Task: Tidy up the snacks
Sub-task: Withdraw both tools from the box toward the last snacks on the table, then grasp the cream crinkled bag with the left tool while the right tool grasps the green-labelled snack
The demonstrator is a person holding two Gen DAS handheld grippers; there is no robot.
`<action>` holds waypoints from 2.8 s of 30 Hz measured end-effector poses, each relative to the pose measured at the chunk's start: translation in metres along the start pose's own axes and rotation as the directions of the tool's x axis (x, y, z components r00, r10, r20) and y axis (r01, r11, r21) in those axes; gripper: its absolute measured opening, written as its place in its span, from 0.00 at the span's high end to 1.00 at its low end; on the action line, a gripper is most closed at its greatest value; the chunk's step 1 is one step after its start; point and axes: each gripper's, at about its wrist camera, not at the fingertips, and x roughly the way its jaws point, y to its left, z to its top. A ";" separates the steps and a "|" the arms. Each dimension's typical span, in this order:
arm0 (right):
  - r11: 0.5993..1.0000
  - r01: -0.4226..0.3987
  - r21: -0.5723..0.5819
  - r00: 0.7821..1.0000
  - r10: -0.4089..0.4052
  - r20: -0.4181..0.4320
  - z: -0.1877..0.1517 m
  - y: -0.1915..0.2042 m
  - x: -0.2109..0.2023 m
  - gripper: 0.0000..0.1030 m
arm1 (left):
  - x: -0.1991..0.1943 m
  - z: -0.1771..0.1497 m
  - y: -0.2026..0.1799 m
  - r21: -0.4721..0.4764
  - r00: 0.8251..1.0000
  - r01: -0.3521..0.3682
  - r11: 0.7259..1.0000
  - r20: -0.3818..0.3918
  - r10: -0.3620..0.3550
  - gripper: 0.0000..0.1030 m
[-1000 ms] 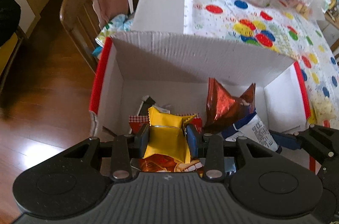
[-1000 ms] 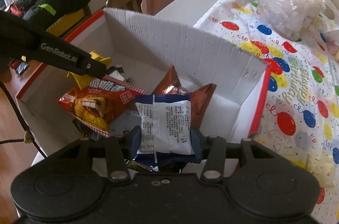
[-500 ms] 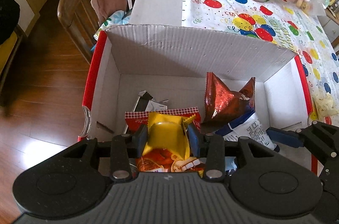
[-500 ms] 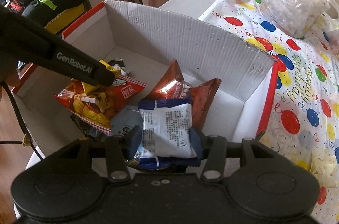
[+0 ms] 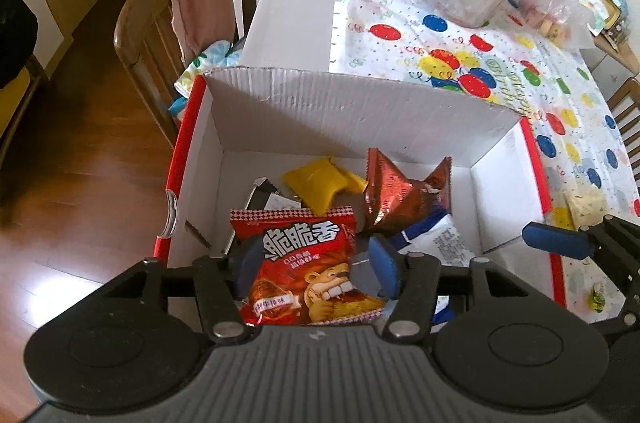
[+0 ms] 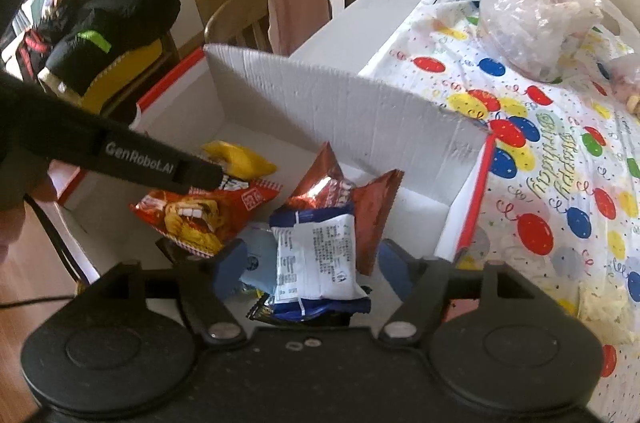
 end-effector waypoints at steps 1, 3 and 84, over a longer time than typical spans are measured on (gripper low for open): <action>1.000 -0.004 0.011 1.000 0.004 0.008 0.000 -0.002 -0.003 0.24 | -0.002 -0.001 -0.001 0.000 1.000 0.003 1.000 0.005 -0.003 0.44; 1.000 -0.016 0.022 1.000 0.016 0.022 -0.001 -0.005 -0.010 0.21 | -0.008 -0.004 -0.003 0.000 1.000 0.011 1.000 0.017 -0.011 0.44; 0.995 0.010 0.100 0.998 -0.004 -0.059 -0.185 -0.230 -0.055 0.50 | 0.004 -0.124 -0.252 0.072 0.989 0.137 0.988 0.053 -0.141 0.22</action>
